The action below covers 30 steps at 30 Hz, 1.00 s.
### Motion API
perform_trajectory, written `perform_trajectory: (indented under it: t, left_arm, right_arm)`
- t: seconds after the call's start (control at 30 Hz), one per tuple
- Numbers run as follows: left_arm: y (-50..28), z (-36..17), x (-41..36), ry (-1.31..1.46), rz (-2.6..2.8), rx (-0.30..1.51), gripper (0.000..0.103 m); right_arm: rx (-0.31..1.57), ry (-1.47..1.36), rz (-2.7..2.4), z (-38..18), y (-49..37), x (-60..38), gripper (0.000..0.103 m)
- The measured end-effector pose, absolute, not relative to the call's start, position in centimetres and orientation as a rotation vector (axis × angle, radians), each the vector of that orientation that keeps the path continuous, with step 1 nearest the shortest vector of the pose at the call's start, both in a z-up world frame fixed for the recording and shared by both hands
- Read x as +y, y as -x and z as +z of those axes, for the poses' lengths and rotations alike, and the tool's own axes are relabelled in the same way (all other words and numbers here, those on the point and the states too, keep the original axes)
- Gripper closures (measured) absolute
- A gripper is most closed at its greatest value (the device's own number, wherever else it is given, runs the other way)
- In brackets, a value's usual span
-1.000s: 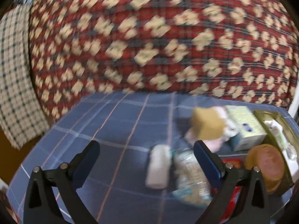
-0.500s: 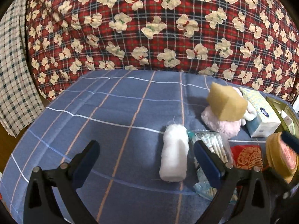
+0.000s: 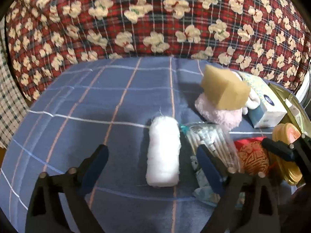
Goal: Organize soft objects
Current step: 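Grasp the white gauze roll with the left tool while the right tool grasps the red pouch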
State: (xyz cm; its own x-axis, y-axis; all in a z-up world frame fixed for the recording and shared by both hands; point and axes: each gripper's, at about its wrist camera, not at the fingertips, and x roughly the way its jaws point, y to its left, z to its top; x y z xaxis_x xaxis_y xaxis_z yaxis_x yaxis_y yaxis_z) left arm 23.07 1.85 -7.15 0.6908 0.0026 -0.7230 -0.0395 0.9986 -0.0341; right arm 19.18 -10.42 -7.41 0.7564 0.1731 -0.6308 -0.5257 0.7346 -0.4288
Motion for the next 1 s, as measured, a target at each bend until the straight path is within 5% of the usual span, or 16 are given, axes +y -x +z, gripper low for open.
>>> perform_trajectory:
  t: [0.07,0.2,0.3,0.43,1.0]
  left_arm:
    - [-23.4,-7.6,2.0,0.068,0.004,0.831,0.022]
    - [-23.8,-8.5,1.9,0.085,-0.038,0.873,0.041]
    - [-23.6,-8.6,1.5,0.074,-0.048,0.865,0.075]
    - [-23.4,-8.4,1.7,0.085,-0.057,0.849,0.075]
    - [-20.3,-5.5,3.3,0.118,0.047,0.620,0.075]
  right_arm:
    - [0.618,0.620,0.421,-7.4,-19.6,-10.6,0.054]
    - [0.637,0.600,0.454,-7.4,-19.6,-10.7,0.072]
    - [0.640,0.587,0.478,-7.3,-19.4,-10.6,0.083]
    - [0.615,0.552,0.489,-6.8,-19.2,-11.1,0.091]
    - [0.460,0.422,0.513,-4.8,-17.8,-12.8,0.093]
